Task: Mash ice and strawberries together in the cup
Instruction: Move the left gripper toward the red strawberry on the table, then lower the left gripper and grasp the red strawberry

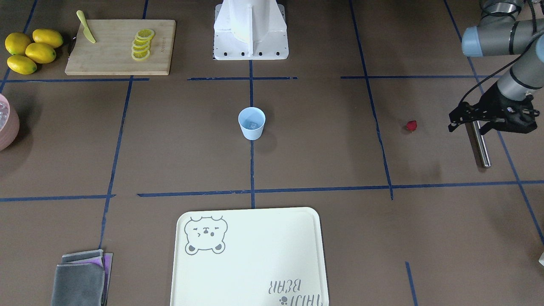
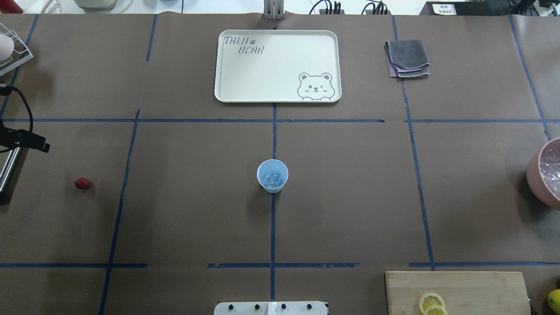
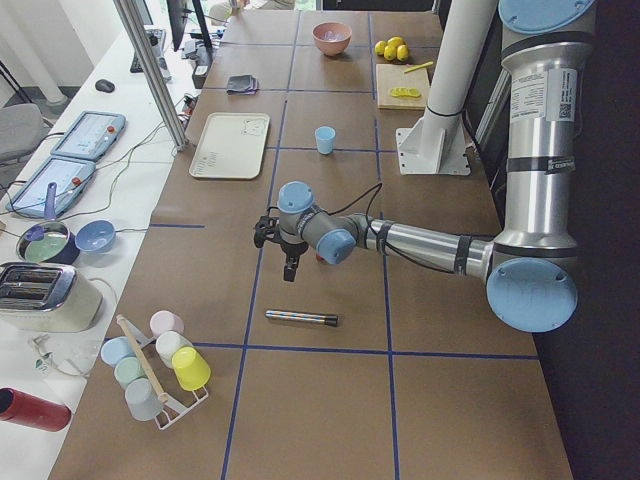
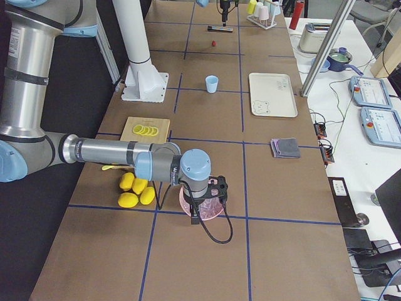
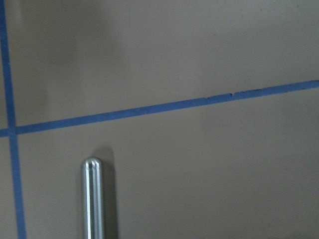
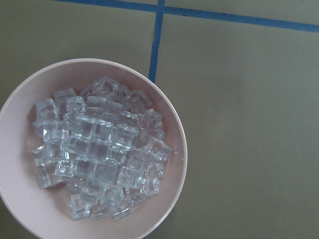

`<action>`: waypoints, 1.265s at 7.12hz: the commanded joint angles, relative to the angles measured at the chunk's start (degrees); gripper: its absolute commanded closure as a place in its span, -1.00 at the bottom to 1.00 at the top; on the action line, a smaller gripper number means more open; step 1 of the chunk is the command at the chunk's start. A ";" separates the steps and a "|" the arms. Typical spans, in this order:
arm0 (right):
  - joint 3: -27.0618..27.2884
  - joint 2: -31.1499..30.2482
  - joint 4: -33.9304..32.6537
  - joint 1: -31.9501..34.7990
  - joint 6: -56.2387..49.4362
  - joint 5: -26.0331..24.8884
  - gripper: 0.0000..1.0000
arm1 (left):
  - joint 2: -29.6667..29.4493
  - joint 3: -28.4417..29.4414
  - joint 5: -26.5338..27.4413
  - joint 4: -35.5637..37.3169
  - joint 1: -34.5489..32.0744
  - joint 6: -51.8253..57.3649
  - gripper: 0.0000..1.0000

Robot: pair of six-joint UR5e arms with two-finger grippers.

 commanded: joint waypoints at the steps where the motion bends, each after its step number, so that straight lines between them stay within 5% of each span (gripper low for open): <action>1: -0.07 -0.09 0.00 0.00 -0.09 0.02 -0.99 | 0.03 0.00 2.97 -3.13 6.54 -6.89 -1.00; 7: -0.25 -0.36 0.00 0.09 -0.26 -0.07 -0.99 | -0.06 -1.14 7.37 -3.93 14.38 -10.96 -0.98; 9: -0.25 -0.36 0.00 0.09 -0.17 -0.07 -0.99 | -0.06 -1.14 7.37 -3.67 14.39 -10.96 -0.02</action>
